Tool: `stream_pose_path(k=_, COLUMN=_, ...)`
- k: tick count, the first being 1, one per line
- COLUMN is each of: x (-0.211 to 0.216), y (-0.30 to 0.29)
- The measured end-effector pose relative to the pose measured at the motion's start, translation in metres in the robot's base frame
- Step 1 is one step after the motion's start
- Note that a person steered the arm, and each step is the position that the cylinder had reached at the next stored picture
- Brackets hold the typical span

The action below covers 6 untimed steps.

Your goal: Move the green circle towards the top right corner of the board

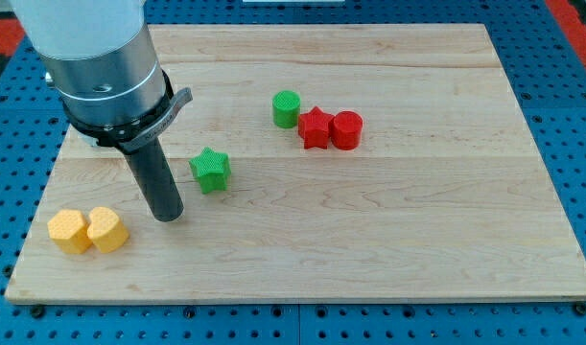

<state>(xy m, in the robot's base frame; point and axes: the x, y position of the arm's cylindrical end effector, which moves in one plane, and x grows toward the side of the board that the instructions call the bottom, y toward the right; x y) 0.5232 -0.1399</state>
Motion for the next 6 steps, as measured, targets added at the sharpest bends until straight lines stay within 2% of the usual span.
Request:
stream_pose_path(k=2, x=0.001, y=0.002)
stream_pose_path(k=3, x=-0.014, y=0.026)
stream_pose_path(k=4, x=-0.049, y=0.073)
stream_pose_path(k=5, x=-0.126, y=0.073)
stream_pose_path(k=6, x=-0.147, y=0.111)
